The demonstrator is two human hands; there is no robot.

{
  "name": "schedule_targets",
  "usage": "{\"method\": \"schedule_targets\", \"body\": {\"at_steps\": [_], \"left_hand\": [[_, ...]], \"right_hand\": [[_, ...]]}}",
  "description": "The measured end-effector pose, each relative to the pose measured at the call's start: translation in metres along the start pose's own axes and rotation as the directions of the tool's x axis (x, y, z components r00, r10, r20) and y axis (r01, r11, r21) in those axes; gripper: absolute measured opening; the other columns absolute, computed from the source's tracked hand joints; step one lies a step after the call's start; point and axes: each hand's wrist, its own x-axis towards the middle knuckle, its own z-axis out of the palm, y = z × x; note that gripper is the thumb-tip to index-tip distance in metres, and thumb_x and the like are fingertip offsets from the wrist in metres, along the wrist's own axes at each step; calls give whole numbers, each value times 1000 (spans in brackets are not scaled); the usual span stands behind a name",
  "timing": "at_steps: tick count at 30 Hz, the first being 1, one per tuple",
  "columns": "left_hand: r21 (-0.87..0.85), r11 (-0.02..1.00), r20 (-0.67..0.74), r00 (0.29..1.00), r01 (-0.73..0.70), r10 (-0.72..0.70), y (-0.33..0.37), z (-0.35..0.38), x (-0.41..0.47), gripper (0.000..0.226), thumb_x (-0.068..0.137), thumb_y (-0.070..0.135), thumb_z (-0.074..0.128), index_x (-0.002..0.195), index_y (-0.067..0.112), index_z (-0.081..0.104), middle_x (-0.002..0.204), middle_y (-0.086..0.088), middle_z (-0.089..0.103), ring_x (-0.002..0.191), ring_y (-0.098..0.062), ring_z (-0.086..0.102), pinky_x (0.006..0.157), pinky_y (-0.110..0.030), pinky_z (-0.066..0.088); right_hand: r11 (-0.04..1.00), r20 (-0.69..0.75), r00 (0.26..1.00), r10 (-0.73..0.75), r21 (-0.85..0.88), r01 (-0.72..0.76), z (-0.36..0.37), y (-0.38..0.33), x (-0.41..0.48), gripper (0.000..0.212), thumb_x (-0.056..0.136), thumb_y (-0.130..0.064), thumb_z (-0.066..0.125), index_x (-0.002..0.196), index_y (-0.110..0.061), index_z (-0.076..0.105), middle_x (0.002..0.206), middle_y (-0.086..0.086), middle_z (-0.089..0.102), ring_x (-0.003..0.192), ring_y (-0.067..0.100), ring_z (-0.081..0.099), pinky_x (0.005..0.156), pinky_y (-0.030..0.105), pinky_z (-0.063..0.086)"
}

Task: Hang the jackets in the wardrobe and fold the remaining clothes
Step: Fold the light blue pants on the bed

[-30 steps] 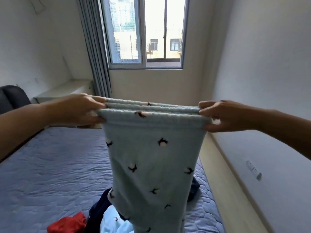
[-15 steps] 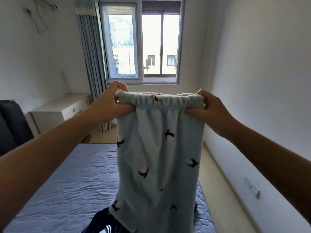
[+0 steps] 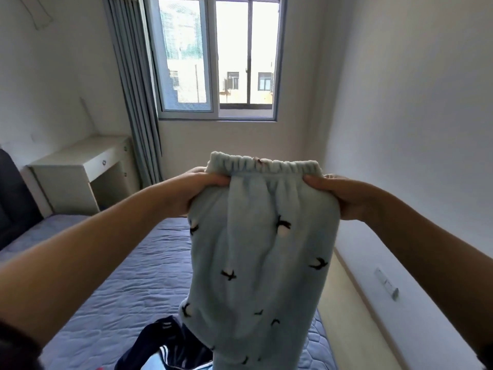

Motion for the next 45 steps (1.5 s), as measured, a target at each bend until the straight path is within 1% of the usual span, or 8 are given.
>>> {"method": "schedule_targets", "body": {"at_steps": [4,8,13,18,23,28,36,45], "left_hand": [[82,995,-17,999,50,-48,-13,-3,27,20,84,17,68,102,8,67,91,-5,75,78,-16,72,62,-25,57],[582,802,-193,981,131,-21,-14,2,76,18,89,25,66,102,13,67,101,-6,67,91,-22,64,77,-34,55],[736,676,-436,741,-32,510,117,-4,129,26,98,25,48,110,8,62,114,-14,63,97,-24,58,81,-31,47],[704,631,-416,532,-324,738,194,0,118,29,91,16,57,115,2,64,113,-14,66,105,-28,62,85,-32,49],[615,618,-344,538,-491,770,168,15,100,23,87,13,59,104,0,67,99,-12,69,87,-23,61,84,-40,53],[601,632,-262,627,-489,734,88,33,91,16,84,16,64,96,8,71,81,5,65,70,-6,56,55,-7,43],[489,779,-137,847,-394,514,-113,82,29,11,63,32,69,71,24,69,58,19,59,59,8,44,53,-17,39],[400,908,-90,981,-124,174,-271,161,-103,27,61,21,64,82,7,74,81,-8,74,75,-8,60,71,-35,53]], "right_hand": [[992,-55,993,107,-54,-110,-14,8,26,44,70,-33,72,101,-2,68,101,13,73,86,22,71,69,31,59],[950,-321,947,-29,-304,-74,-17,6,68,25,82,-8,72,105,2,65,90,8,65,82,18,60,84,34,51],[793,-572,562,-597,-526,307,-34,-120,102,11,84,-6,66,94,-3,68,90,8,61,85,17,54,73,32,47],[640,-556,333,-762,-566,520,-32,-203,72,26,82,-8,62,68,-29,53,69,-14,52,61,-3,43,58,13,39],[633,-560,333,-759,-515,578,-28,-175,48,17,84,-4,56,79,-20,56,75,-8,53,67,3,44,61,15,41],[731,-597,436,-674,-453,511,-22,-90,27,14,78,-15,54,90,-14,60,81,-6,56,72,4,48,66,20,42],[917,-651,652,-388,-207,340,4,120,-28,25,71,-21,46,89,-9,60,84,2,59,78,10,52,73,26,47],[993,-584,804,-114,-35,116,35,310,-157,17,93,2,51,104,-2,65,96,8,67,89,13,58,74,18,51]]}}
